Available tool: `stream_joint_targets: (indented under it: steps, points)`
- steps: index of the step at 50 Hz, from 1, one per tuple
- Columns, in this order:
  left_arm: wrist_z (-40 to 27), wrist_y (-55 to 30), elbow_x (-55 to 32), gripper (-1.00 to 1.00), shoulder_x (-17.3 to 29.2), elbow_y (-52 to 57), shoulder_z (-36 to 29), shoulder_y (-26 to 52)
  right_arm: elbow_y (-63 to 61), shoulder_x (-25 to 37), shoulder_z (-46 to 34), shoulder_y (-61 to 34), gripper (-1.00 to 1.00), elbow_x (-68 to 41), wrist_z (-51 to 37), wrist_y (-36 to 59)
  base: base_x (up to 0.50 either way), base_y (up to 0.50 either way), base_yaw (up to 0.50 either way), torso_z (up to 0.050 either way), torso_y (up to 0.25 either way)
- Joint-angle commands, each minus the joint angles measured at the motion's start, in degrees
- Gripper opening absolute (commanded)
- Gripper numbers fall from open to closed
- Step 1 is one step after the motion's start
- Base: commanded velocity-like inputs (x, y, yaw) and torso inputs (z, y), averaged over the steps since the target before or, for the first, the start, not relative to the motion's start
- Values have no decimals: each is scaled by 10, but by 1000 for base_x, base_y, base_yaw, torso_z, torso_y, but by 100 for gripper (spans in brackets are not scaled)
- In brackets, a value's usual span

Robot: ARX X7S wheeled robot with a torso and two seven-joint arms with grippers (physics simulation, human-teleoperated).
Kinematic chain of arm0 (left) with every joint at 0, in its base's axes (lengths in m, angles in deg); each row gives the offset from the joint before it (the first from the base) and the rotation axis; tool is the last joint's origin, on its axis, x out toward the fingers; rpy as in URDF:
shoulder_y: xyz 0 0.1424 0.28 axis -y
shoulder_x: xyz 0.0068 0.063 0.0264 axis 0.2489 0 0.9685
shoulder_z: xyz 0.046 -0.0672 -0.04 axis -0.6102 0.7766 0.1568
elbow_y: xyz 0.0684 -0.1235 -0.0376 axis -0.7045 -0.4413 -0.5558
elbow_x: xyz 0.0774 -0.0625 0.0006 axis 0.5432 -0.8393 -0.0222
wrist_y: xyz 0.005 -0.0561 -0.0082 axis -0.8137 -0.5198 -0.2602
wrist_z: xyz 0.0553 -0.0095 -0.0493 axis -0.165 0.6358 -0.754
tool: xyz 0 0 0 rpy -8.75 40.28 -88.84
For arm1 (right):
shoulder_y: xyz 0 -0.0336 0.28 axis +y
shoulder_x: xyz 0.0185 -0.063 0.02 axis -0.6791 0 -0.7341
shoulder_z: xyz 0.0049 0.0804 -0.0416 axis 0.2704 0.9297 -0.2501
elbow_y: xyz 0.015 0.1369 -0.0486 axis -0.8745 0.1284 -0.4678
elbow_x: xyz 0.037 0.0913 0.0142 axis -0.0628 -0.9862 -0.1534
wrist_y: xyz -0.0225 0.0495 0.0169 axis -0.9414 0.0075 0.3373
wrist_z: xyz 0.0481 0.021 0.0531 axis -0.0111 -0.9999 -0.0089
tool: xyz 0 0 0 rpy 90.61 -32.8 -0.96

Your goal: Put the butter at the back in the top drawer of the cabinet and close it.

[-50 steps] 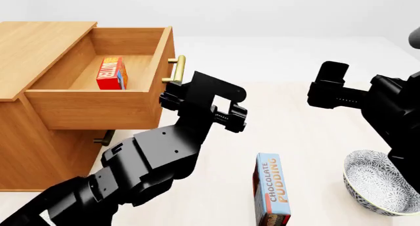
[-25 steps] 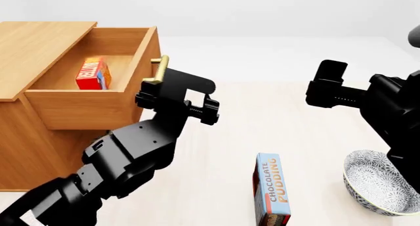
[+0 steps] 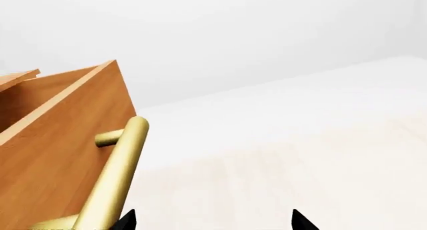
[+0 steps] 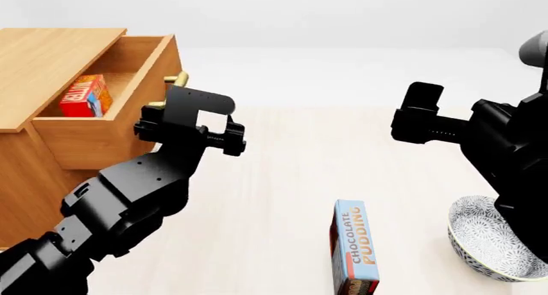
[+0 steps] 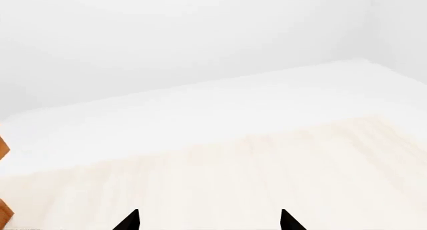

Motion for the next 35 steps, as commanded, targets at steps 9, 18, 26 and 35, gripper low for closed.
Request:
stream_joint_targets:
  steps: [9,18,26,35]
  points:
    - [-5,-23,1,100,80,23,21,12,-4,-10,-6,12,100,11,-5,-7,0,0,0,0,0]
    - [-3,-26,0,100,113,25,30,16,-5,-10,-7,14,100,12,-5,-9,0,0,0,0,0]
    - [1,-19,3,100,128,16,36,13,-7,-9,-8,17,100,14,-5,-10,0,0,0,0,0]
    - [12,-2,13,100,137,-8,39,7,-11,-12,-9,21,100,18,-7,-13,0,0,0,0,0]
